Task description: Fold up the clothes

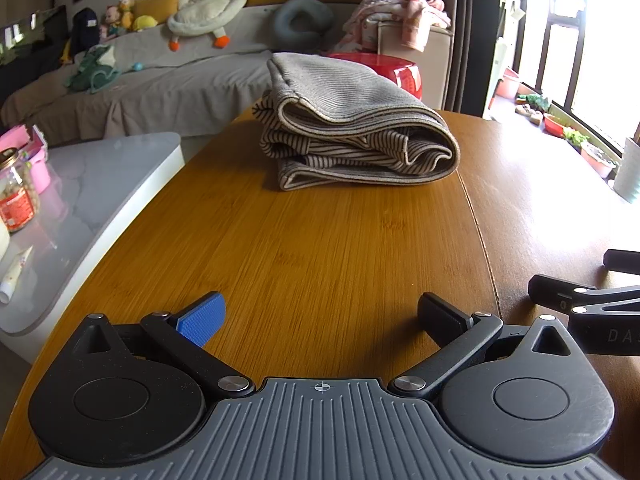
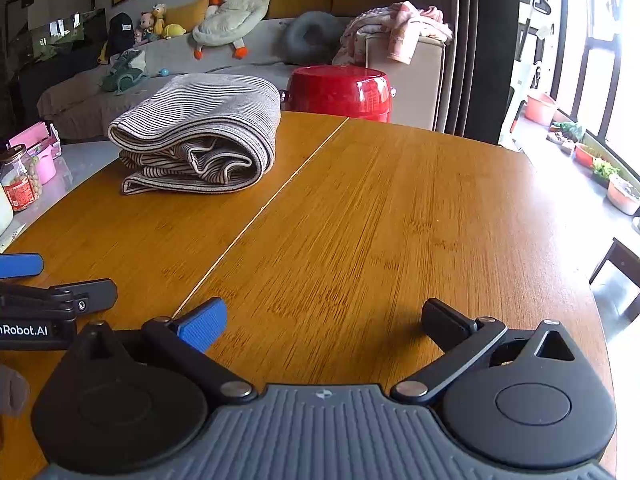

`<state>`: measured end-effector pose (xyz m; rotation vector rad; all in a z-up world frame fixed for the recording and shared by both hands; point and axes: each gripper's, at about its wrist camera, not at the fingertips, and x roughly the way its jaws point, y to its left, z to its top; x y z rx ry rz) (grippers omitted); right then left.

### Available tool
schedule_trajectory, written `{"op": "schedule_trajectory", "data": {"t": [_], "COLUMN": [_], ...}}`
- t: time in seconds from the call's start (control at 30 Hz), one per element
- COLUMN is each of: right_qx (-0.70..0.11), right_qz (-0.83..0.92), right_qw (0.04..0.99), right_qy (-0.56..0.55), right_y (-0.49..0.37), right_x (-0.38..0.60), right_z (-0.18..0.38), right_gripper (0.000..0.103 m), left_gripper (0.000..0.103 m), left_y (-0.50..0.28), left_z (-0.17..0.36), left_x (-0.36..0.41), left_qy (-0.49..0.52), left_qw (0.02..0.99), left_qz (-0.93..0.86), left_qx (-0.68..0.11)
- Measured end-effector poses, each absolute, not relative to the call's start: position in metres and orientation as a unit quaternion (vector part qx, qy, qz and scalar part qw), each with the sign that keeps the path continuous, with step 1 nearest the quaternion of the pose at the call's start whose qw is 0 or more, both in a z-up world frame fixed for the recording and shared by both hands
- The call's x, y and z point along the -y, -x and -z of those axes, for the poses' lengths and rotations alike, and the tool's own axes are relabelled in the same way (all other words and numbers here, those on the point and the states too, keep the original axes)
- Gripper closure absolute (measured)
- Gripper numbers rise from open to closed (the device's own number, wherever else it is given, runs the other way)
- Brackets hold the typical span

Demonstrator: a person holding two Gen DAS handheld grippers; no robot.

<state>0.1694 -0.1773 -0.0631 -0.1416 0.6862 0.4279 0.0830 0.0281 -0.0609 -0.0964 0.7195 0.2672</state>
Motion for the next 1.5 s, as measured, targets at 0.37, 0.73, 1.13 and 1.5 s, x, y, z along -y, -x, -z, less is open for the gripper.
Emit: {"op": "schedule_trajectory", "data": {"t": [0.37, 0.73, 1.13, 1.5], "right_qx": [-0.334, -0.334, -0.334, -0.334], "right_qz": [-0.207, -0.207, -0.206, -0.206], "right_qw": [0.917, 0.917, 0.917, 0.917], "right_qy": [0.068, 0.068, 0.068, 0.067], "right_y": [-0.1698, -0.1698, -0.1698, -0.1699], "right_x": [0.1774, 0.1774, 0.1773, 0.1771], "right_z": [0.0630, 0.0630, 0.0630, 0.0632], "right_gripper": [0.000, 0.000, 0.000, 0.000], "left_gripper": [0.000, 0.000, 0.000, 0.000], "left_y": [-0.0840, -0.0851, -0.0870, -0.0876], "left_z": [0.0609, 0.0618, 0.0615, 0.0622], "left_x": [-0.0269, -0.0275, -0.0279, -0.0282], "left_qy": [0.046, 0.047, 0.047, 0.047], "left_qw": [0.926, 0.927, 0.927, 0.927], "left_qz": [-0.128, -0.126, -0.127, -0.126], "left_qx": [-0.351, -0.350, -0.350, -0.350]}}
